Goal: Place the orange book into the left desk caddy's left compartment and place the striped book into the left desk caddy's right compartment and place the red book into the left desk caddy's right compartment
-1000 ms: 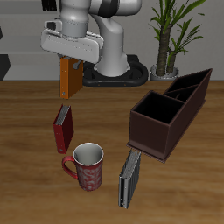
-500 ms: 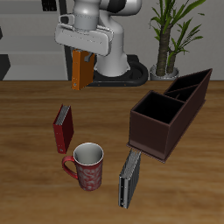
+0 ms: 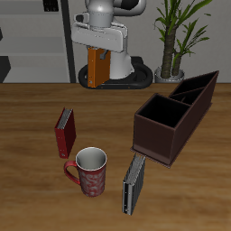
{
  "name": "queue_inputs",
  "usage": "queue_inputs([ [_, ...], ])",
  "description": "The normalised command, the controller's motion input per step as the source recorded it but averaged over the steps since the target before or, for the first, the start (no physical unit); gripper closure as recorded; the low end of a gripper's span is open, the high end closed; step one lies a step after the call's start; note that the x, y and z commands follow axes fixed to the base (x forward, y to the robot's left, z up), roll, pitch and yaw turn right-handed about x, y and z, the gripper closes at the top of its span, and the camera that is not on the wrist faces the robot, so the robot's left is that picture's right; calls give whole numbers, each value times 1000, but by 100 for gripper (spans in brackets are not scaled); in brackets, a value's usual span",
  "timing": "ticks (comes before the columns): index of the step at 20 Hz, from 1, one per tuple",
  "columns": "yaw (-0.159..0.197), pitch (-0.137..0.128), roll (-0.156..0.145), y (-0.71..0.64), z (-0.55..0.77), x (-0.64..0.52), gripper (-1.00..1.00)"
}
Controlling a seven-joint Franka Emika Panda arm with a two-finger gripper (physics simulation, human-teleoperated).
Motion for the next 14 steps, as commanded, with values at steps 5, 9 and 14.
queue_inputs([
  [5,-46,32,33,326,-267,-217,100],
  [9,-13,-40,47,483,-165,-385,100],
  [14,-2,-43,64,414,-59,-398,100],
])
